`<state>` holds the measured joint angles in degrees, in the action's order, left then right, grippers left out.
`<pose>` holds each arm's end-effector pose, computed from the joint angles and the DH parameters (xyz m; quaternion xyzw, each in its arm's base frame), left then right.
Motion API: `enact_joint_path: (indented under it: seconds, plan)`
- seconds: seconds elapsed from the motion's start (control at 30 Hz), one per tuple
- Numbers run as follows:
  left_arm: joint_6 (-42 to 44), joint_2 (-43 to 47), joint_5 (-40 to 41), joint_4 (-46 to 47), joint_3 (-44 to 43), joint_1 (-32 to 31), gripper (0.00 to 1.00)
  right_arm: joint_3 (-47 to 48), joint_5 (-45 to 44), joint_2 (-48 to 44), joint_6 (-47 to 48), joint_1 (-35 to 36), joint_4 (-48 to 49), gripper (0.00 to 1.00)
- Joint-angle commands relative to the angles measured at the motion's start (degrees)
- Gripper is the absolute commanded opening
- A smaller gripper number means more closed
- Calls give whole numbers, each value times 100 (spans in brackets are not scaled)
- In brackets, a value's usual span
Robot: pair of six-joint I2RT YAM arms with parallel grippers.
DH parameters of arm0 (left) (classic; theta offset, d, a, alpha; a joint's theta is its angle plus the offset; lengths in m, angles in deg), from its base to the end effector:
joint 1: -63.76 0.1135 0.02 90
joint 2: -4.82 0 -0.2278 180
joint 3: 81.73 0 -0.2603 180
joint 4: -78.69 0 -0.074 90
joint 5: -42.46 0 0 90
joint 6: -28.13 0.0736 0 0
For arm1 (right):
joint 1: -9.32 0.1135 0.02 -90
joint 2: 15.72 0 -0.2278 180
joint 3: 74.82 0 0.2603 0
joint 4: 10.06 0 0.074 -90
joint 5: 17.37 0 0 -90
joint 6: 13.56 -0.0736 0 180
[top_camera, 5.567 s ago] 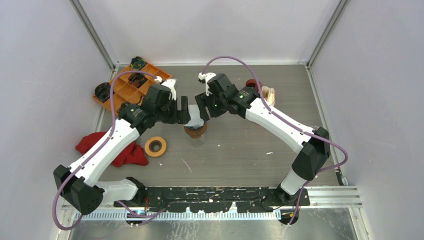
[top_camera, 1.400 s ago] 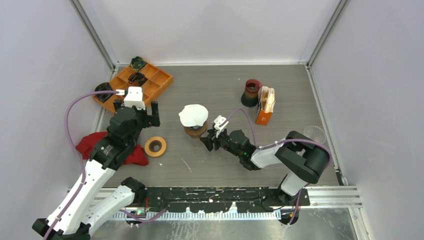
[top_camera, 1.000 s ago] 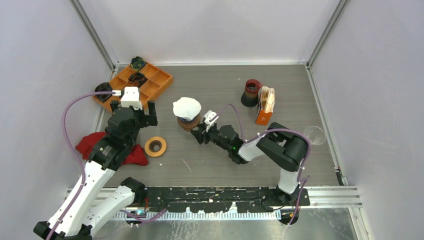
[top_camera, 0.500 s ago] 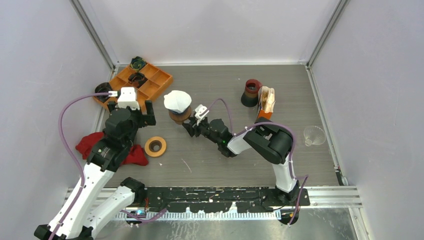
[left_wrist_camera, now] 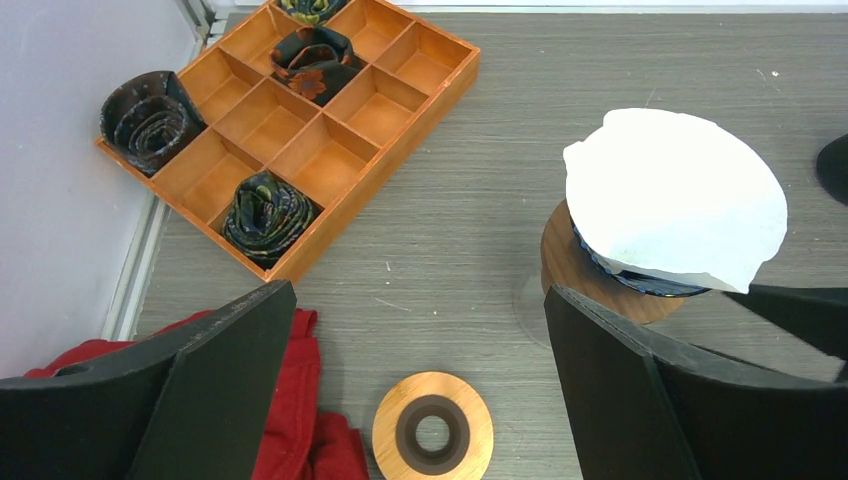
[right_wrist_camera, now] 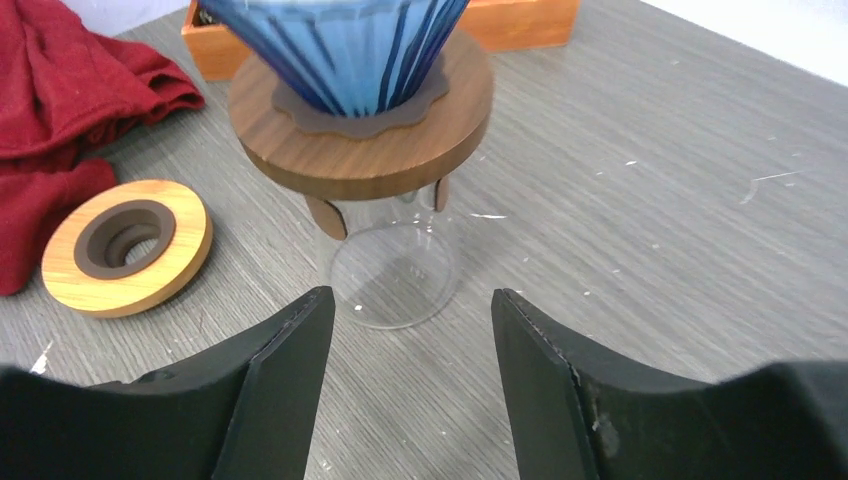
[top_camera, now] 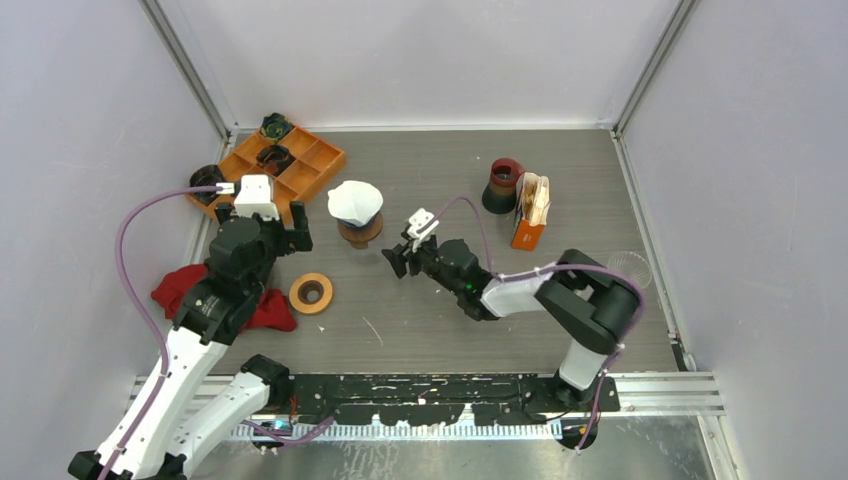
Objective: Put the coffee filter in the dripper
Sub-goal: Move the coffee server to the center of the board.
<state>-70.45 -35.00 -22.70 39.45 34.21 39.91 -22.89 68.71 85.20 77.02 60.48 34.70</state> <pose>0.2122 -0.0600 0.3298 -0.0268 0.7853 -0.0022 0.6185 0.2429 0.2936 0.1299 -0.2986 0.6691 0.2679 0.6257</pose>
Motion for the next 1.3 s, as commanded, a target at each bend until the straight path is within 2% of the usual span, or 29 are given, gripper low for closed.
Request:
enact_joint_path:
  seconds: [0.0,0.27,0.5,0.87,1.17,1.27]
  plan:
    - [-47,96,-47,427,-16,48,99,-106,-344,-1003,95,-175,-828,66]
    - [-53,105,-77,429,-21,74,99,529,-592,-2326,277,-827,-3342,69]
    - [-56,54,-109,397,-36,79,99,1602,-739,-2661,509,-1432,-5057,72]
    - [-39,-4,-71,375,-35,83,99,3326,-651,-1890,822,-2447,-6929,73]
    - [-21,-43,-48,376,-43,108,99,4212,-203,-895,559,-3133,-7384,68]
    - [-21,-44,-47,376,-46,114,99,4357,-131,-610,419,-3250,-7390,63]
